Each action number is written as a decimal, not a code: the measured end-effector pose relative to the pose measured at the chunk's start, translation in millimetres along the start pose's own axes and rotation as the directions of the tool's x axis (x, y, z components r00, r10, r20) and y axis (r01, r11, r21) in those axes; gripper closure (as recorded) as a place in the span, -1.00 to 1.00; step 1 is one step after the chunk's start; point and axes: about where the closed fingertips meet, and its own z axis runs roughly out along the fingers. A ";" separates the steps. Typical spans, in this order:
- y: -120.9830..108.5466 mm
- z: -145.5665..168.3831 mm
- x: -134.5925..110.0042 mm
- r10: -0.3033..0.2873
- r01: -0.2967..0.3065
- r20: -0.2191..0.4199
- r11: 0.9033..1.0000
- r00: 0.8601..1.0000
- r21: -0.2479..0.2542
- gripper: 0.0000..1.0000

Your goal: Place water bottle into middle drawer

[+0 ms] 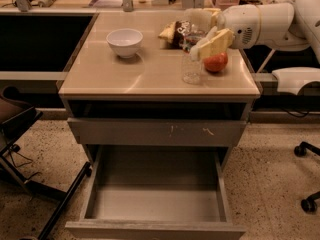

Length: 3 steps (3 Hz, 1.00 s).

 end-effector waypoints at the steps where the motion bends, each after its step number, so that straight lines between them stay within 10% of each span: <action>1: -10.6 -2.2 -15.7 -0.016 0.016 0.002 1.000 1.000 -0.010 -1.00; 2: -36.0 0.3 -20.9 0.015 -0.017 -0.050 0.999 0.999 -0.030 -1.00; 3: -61.9 -43.8 -48.4 -0.024 0.036 -0.103 0.993 0.994 0.117 -1.00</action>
Offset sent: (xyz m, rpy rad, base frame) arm 0.1149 -0.0995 0.1430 -0.0223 -0.1318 -0.1564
